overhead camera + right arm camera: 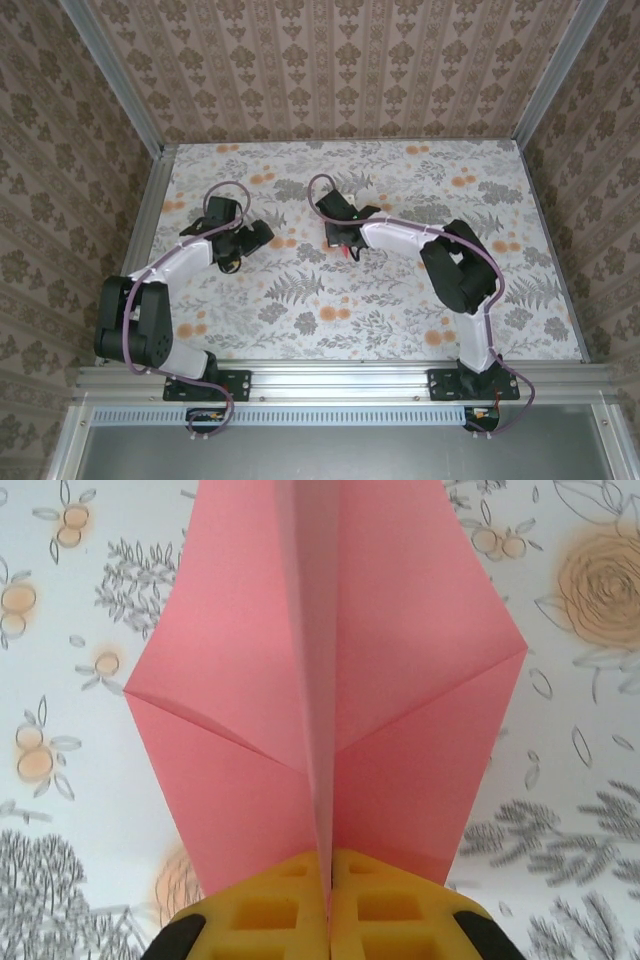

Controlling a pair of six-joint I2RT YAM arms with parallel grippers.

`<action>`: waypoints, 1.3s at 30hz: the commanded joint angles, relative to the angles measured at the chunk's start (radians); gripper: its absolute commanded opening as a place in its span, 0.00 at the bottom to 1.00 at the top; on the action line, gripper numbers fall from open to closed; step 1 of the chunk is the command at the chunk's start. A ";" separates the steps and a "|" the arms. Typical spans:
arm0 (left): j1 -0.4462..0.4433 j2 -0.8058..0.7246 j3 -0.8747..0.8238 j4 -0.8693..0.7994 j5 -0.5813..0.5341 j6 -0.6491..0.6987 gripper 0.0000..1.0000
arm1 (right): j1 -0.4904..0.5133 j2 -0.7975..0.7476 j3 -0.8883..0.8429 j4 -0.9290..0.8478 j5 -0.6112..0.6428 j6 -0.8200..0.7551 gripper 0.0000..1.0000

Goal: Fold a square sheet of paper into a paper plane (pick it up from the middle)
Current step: Move the paper plane to the center of the table.

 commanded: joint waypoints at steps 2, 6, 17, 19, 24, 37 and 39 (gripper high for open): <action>0.005 -0.016 -0.012 -0.023 -0.010 0.024 1.00 | -0.014 0.080 0.076 -0.041 -0.020 -0.025 0.08; 0.006 -0.011 -0.011 -0.024 -0.007 0.024 1.00 | -0.023 0.127 0.125 -0.055 -0.032 -0.029 0.09; 0.006 -0.070 0.050 -0.116 -0.075 0.060 1.00 | -0.030 0.064 0.147 -0.096 -0.048 -0.022 0.26; 0.008 -0.106 0.074 -0.152 -0.129 0.080 1.00 | -0.030 -0.002 0.146 -0.101 -0.046 -0.026 0.30; 0.040 -0.180 0.108 -0.185 -0.239 0.133 1.00 | -0.033 -0.209 0.070 -0.062 0.030 -0.054 0.47; 0.209 -0.327 -0.079 0.079 -0.427 0.320 0.98 | -0.280 -0.637 -0.428 0.228 0.250 -0.194 1.00; 0.240 -0.337 -0.109 0.108 -0.416 0.367 0.99 | -0.334 -0.687 -0.508 0.271 0.275 -0.206 1.00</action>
